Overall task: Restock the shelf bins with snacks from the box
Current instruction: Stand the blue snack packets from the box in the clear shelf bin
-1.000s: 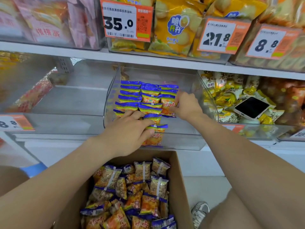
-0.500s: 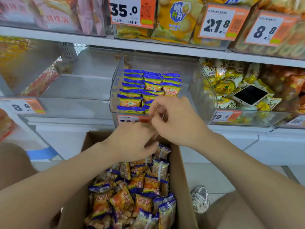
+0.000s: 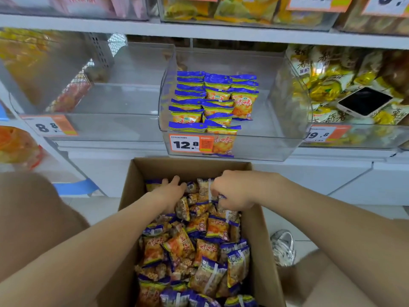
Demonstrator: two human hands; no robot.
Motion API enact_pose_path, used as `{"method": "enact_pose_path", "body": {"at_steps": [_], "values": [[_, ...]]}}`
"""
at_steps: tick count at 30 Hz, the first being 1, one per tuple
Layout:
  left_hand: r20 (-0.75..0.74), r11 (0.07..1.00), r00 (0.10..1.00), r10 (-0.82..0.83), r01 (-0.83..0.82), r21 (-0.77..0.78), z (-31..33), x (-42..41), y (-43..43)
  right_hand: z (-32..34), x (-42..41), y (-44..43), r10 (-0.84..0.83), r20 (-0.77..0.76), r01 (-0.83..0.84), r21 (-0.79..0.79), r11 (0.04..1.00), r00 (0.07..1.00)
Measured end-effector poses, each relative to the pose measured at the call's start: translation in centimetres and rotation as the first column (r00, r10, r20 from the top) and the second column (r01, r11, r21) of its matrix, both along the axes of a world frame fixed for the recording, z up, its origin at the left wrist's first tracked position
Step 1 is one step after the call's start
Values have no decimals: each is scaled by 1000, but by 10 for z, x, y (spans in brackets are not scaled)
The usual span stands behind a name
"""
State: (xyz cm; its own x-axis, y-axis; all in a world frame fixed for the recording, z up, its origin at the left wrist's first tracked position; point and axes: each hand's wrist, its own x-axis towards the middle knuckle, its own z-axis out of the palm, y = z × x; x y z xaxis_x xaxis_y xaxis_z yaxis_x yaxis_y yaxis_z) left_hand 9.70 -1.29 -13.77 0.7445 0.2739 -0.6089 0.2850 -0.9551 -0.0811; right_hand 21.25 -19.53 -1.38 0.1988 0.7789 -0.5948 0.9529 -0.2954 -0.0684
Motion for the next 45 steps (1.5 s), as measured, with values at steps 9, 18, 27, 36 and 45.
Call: {"method": "enact_pose_path", "body": {"at_steps": [9, 18, 27, 36, 45], "values": [[113, 999, 994, -9, 14, -49, 15, 2, -1, 9, 3, 14, 41, 18, -41, 16, 999, 999], [99, 456, 703, 705, -342, -822, 114, 6, -25, 54, 24, -8, -11, -143, 49, 267, 962, 990], [134, 258, 499, 856, -189, -948, 206, -7, -38, 97, 25, -22, -101, -624, 556, 596, 579, 775], [467, 446, 406, 785, 152, -882, 220, 2, -39, 108, 28, -19, -138, -876, 854, 398, 336, 463], [933, 979, 327, 154, 77, -188, 182, 25, -31, 100, 88, -12, -553, -448, 537, 844, -1, 703]]}}
